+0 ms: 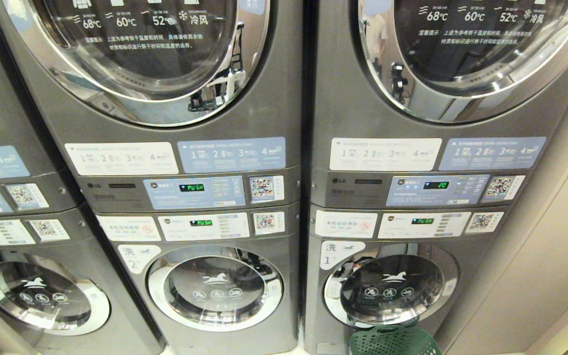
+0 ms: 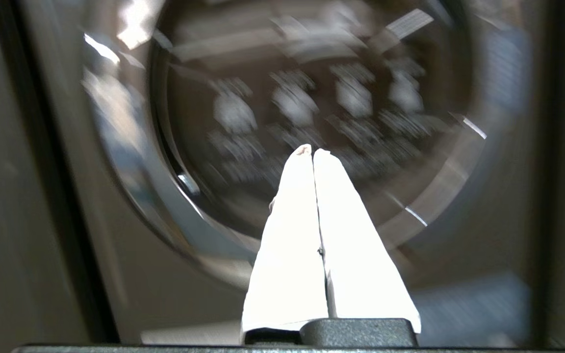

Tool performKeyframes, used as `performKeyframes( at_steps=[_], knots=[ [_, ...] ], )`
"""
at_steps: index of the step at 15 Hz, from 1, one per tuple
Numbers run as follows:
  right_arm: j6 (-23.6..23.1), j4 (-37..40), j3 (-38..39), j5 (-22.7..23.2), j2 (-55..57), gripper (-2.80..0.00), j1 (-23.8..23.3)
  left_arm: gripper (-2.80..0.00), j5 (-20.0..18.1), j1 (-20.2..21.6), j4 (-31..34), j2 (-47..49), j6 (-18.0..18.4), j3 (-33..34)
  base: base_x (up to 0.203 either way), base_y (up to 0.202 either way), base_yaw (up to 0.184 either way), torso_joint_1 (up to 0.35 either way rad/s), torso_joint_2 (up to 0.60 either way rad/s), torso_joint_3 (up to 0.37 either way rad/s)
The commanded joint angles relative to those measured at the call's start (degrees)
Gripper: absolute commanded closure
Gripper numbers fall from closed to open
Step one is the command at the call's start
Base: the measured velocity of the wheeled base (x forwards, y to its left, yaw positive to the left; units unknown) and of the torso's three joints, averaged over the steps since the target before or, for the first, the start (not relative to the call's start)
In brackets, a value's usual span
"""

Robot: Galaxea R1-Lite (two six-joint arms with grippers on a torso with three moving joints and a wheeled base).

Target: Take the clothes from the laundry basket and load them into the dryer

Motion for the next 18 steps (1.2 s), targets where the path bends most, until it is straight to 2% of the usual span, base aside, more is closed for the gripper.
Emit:
performKeyframes(
  at_steps=[1,5,6,7,8,9,11,12,13,14,16,17,18],
  knots=[
    [0.04,0.02,-0.05,0.05,-0.02,0.00,0.03,0.00,0.13,0.11,5.31,-21.26,-0.09,15.77,0.000,0.000,0.000,0.000,0.00,0.000],
    [0.01,0.21,-0.13,0.06,-0.02,0.00,-0.04,0.00,5.26,0.34,26.96,-50.06,-0.87,43.41,0.000,0.000,0.000,0.000,0.00,0.000],
    [0.01,0.28,-0.13,0.06,-0.02,0.00,-0.04,0.00,7.17,0.37,31.14,-54.45,-0.91,49.47,0.000,0.000,0.000,0.000,0.00,0.000],
    [0.31,0.11,-0.05,0.04,-0.02,0.00,-0.06,0.00,11.66,0.24,36.92,-58.04,-0.99,54.78,0.000,0.000,0.000,0.000,0.00,0.000],
    [0.55,0.11,-0.05,-0.02,-0.02,0.00,-0.05,0.00,15.67,-0.71,41.91,-59.38,-0.68,57.24,0.000,0.000,0.000,0.000,0.00,0.000],
    [0.48,0.11,-0.05,0.06,-0.02,0.00,-0.06,0.00,16.19,-3.38,42.64,-59.33,0.22,57.59,0.000,0.000,0.000,0.000,0.00,0.000],
    [0.39,0.28,-0.13,0.33,-0.02,0.00,-0.06,0.00,15.80,-13.19,42.49,-59.28,1.84,57.76,0.000,0.000,0.000,0.000,0.00,0.000],
    [0.39,0.20,-0.13,0.50,-0.02,0.00,0.03,0.00,15.63,-16.67,42.22,-59.15,2.54,57.90,0.000,0.000,0.000,0.000,0.00,0.000],
    [0.69,0.11,-0.05,0.37,-0.02,0.00,0.03,0.00,15.70,-17.65,41.12,-59.12,3.04,58.13,0.000,0.000,0.000,0.000,0.00,0.000],
    [0.48,0.02,0.04,0.06,-0.02,0.00,0.03,0.00,17.78,-17.65,39.07,-59.11,3.40,58.20,0.000,0.000,0.000,0.000,0.00,0.000],
    [0.53,-0.07,0.17,-0.03,-0.02,0.00,-0.04,0.00,26.06,-17.65,37.22,-59.11,4.52,58.22,0.000,0.000,0.000,0.000,0.00,0.000],
    [0.57,-0.07,0.14,0.06,-0.02,0.00,-0.06,0.00,28.40,-17.65,37.42,-59.06,3.52,58.15,0.000,0.000,0.000,0.000,0.00,0.000],
    [0.57,-0.07,0.15,0.06,-0.02,0.00,-0.01,0.00,26.89,-17.43,40.14,-59.05,1.97,57.56,0.000,0.000,0.000,0.000,0.00,0.000]
  ],
)
